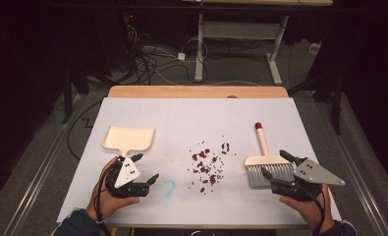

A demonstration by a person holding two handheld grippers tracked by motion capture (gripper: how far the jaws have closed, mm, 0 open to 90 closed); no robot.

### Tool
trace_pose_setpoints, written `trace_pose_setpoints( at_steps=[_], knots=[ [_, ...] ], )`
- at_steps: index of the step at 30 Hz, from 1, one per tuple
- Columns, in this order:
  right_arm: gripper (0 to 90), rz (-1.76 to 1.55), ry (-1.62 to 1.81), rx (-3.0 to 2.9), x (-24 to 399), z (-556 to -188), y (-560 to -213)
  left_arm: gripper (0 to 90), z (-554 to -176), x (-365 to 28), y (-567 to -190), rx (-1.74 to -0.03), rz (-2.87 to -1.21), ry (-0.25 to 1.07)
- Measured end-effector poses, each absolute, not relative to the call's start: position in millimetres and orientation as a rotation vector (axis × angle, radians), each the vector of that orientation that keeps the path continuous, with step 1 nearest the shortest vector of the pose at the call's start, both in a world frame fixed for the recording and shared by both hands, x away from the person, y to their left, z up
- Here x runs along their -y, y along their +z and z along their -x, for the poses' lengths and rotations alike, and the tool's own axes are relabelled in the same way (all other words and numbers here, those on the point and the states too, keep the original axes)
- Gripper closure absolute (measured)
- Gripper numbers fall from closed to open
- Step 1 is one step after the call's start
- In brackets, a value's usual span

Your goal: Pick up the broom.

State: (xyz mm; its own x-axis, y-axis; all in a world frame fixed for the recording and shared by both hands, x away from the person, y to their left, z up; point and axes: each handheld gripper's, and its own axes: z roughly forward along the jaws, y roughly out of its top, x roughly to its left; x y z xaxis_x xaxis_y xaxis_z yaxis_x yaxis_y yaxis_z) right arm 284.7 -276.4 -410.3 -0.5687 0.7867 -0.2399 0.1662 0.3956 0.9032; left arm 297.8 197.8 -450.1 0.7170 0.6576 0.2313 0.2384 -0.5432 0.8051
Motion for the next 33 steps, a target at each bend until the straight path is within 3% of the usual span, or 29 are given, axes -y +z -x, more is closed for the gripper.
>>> trace_pose_setpoints(
  at_steps=[11,21,29,33],
  knots=[
    [23.5,-0.887,1.127,-1.975,278,-299,-407,19.3,-294,-198,-452,-0.672,-2.132,0.684],
    [24.7,-1.187,0.941,-1.991,282,-382,-384,19.7,-299,-191,-456,-0.677,-2.168,0.68],
    [25.6,-1.497,0.708,-2.161,268,-445,-422,19.8,-298,-192,-459,-0.673,-2.201,0.652],
    [34.6,-1.583,0.618,-2.214,267,-462,-443,19.8,-297,-191,-460,-0.667,-2.211,0.645]
  ],
)
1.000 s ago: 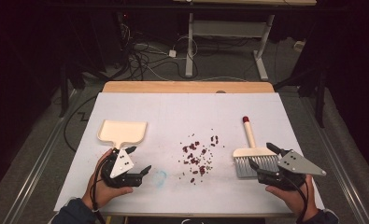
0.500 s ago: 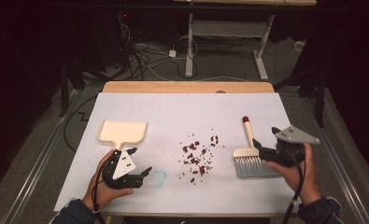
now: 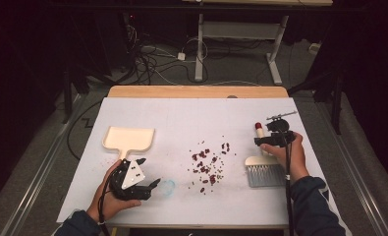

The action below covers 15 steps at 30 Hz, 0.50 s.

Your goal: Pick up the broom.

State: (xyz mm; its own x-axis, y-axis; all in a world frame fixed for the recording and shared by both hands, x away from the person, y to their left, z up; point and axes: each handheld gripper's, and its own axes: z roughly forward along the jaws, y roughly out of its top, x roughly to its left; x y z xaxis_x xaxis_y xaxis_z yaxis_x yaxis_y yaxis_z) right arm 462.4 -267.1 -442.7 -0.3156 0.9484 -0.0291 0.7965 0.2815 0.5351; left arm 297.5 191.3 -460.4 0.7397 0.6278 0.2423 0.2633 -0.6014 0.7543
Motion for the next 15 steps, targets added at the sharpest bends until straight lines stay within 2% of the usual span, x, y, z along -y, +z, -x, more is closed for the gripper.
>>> trace_pose_setpoints(
  at_steps=[1,3,5,6,9,15],
  knots=[
    [39.3,-1.596,0.6,-2.223,267.3,-465.3,-447.8,19.8,-297.5,-191.3,-460.5,-0.667,-2.213,0.646],
    [42.3,-1.585,0.582,-2.244,265.8,-467.7,-452.6,19.8,-297.6,-191.3,-460.9,-0.669,-2.217,0.644],
    [50.8,-1.557,0.577,-2.257,263.2,-467.8,-451.7,19.8,-298.3,-190.8,-461.8,-0.67,-2.226,0.64],
    [50.8,-1.557,0.577,-2.257,263.2,-467.8,-451.7,19.9,-298.3,-190.8,-461.8,-0.67,-2.226,0.64],
    [64.0,-1.532,0.614,-2.255,260.8,-469.6,-452.9,19.9,-298.4,-188.5,-462.4,-0.663,-2.239,0.637],
    [65.3,-1.521,0.614,-2.247,258.6,-470.1,-453.2,20.0,-298.2,-188.1,-463.2,-0.662,-2.248,0.633]
  ],
)
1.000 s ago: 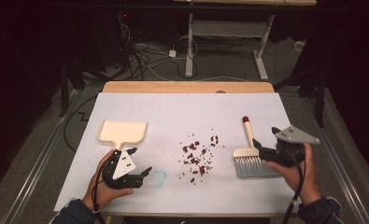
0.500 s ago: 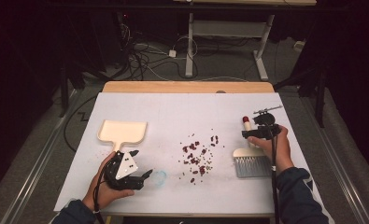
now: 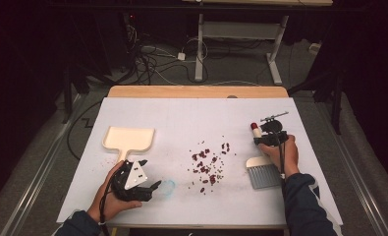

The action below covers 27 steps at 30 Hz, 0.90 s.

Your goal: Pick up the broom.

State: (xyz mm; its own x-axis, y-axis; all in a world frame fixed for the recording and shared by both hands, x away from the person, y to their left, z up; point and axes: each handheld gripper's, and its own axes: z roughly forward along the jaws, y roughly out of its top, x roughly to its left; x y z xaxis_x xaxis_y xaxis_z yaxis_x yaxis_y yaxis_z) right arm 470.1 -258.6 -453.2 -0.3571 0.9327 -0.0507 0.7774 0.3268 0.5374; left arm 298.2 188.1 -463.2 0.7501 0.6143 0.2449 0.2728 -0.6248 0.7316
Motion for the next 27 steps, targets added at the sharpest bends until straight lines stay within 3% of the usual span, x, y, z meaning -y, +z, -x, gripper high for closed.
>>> trace_pose_setpoints(
  at_steps=[3,10,18,27],
  knots=[
    [70.0,-1.507,0.645,-2.239,259,-470,-455,20.0,-299,-189,-463,-0.68,-2.245,0.629],
    [70.1,-1.448,0.681,-2.245,262,-467,-456,20.6,-298,-191,-462,-0.697,-2.242,0.634],
    [70.3,-1.346,0.863,-2.151,272,-443,-428,20.6,-299,-197,-456,-0.753,-2.174,0.601],
    [70.6,-1.18,1.126,-2.038,279,-394,-383,21.0,-302,-181,-438,-0.769,-2.056,0.408]
  ],
)
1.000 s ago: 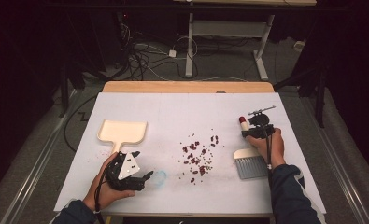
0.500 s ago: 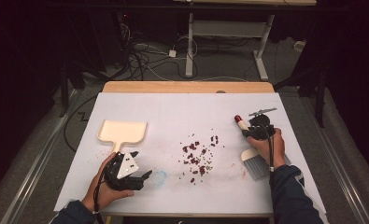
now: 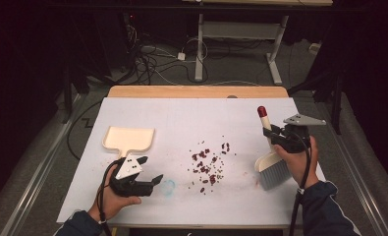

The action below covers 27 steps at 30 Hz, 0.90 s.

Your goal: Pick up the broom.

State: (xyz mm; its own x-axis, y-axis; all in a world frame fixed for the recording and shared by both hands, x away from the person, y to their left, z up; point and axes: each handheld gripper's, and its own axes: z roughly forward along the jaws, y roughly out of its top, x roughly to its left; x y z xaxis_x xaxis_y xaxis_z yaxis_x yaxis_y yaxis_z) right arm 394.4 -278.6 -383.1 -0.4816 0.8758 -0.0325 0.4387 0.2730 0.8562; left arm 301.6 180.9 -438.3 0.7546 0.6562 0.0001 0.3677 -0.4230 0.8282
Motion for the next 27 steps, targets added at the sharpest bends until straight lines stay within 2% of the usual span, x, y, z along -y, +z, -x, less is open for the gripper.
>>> trace_pose_setpoints(
  at_steps=[6,7,10,12,17,22,27],
  knots=[
    [70.6,-1.094,1.223,-1.985,264,-373,-361,21.2,-300,-142,-419,-0.65,-2.023,0.329],
    [70.6,-1.053,1.245,-1.961,253,-364,-355,21.2,-299,-118,-410,-0.574,-2.013,0.3],
    [70.6,-1.033,1.265,-1.95,244,-358,-352,21.6,-299,-97,-405,-0.511,-2.005,0.285],
    [70.5,-0.995,1.283,-1.925,227,-347,-350,22.0,-301,-62,-403,-0.432,-2.008,0.263],
    [70.5,-0.955,1.316,-1.898,210,-334,-351,23.1,-307,-19,-407,-0.395,-2.016,0.223],
    [70.5,-0.905,1.35,-1.897,197,-323,-349,31.0,-315,-1,-413,-0.432,-1.999,0.232],
    [70.4,-0.877,1.39,-1.906,190,-313,-346,42.2,-321,-4,-417,-0.467,-1.991,0.248]
  ],
)
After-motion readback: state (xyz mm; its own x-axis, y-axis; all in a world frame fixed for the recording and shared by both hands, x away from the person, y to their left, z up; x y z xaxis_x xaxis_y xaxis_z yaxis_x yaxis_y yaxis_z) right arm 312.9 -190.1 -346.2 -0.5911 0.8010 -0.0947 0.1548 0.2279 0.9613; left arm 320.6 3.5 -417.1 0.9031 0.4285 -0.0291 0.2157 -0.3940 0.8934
